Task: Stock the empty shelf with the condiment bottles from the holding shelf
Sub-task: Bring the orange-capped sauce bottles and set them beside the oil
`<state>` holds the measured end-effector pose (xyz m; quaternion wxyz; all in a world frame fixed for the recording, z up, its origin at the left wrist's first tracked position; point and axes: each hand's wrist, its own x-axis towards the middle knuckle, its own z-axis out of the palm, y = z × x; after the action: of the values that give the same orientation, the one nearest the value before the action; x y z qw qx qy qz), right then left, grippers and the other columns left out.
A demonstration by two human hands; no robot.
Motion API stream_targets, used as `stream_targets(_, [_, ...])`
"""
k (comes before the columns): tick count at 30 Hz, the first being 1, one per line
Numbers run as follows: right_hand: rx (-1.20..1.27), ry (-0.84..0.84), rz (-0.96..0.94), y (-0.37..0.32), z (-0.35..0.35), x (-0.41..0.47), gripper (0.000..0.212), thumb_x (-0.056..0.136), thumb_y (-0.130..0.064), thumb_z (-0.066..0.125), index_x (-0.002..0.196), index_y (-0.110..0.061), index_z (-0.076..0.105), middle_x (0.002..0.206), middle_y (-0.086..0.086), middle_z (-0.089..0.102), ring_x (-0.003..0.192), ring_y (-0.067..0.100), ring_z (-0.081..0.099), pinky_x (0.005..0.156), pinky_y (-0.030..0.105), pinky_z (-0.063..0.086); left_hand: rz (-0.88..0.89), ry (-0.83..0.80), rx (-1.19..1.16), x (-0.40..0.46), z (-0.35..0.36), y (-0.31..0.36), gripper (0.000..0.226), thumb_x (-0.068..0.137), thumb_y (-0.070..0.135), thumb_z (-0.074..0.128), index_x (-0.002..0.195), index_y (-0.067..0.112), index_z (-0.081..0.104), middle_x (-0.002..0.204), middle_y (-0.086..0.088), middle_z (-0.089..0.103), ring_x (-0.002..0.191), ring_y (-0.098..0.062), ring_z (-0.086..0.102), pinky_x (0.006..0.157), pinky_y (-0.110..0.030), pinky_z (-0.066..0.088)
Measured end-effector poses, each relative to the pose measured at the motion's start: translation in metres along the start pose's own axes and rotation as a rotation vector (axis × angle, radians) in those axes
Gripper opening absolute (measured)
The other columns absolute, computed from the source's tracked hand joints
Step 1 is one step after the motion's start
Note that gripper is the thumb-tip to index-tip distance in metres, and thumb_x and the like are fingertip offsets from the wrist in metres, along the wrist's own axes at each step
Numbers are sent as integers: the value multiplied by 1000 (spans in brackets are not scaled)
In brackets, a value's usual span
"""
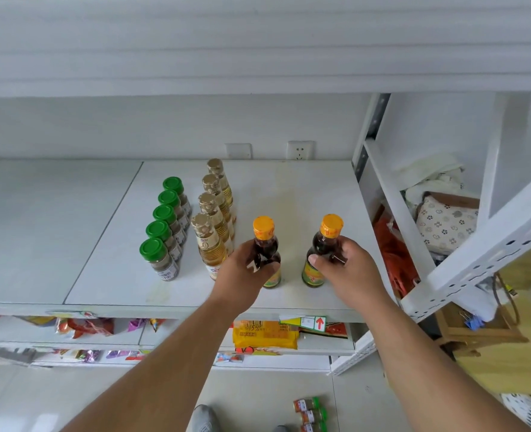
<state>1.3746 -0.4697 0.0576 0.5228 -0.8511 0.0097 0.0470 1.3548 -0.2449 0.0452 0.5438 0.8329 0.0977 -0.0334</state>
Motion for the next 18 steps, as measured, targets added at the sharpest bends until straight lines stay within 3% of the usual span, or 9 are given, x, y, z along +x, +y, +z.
stream_targets(2, [30,-24,28,6,0,-2,43,84,-47,77,124,-40,62,120,-22,69,118,4,62,105,34,49,-15,-19,6,-2,0,-8,56,90,26,77,141,30,55,131,16,66,127,-6,57,108,-32,48])
stream_targets(4, [51,-34,79,10,0,-12,67,84,-57,72,144,-38,51,147,-15,57,137,11,52,115,41,43,-29,-40,11,-6,-1,-15,61,90,27,76,145,31,51,139,17,62,134,-6,53,112,-35,46])
stream_targets(6, [14,43,110,12,3,-33,72,91,-51,69,154,-30,41,158,-8,45,144,14,45,117,41,40,-57,-54,-11,-13,-1,-20,68,92,32,75,153,30,43,150,15,53,140,-7,48,114,-32,43])
stream_targets(9, [-31,220,-10,10,15,-76,52,96,-42,64,144,-23,53,145,-9,59,133,9,56,108,36,49,-104,-36,-26,-24,-1,-22,67,99,30,67,158,22,36,154,7,48,142,-10,45,107,-22,38])
stream_targets(12, [-14,58,-60,0,42,-94,37,97,-50,52,127,-32,62,121,-25,66,114,-10,61,99,21,53,-118,-8,7,-28,1,-28,50,106,29,53,154,20,44,149,5,52,135,-10,50,103,-20,37])
stream_targets(14, [56,-49,6,-6,59,-87,46,97,-59,39,131,-38,61,122,-28,64,114,-13,58,102,16,48,-132,24,-15,-29,2,-32,43,108,38,45,148,26,51,144,5,58,130,-14,54,109,-30,42])
stream_targets(16, [181,-77,123,-9,72,-72,53,100,-60,33,138,-35,58,132,-18,63,123,0,57,113,31,45,-149,40,-74,-29,4,-36,45,106,49,41,144,31,55,136,7,63,130,-17,56,114,-44,44])
stream_targets(18, [215,-92,213,-9,80,-58,49,106,-54,33,145,-32,54,142,-9,59,132,12,54,118,42,40,-157,33,-112,-26,7,-42,41,106,48,41,141,33,58,130,12,65,128,-14,57,114,-46,45])
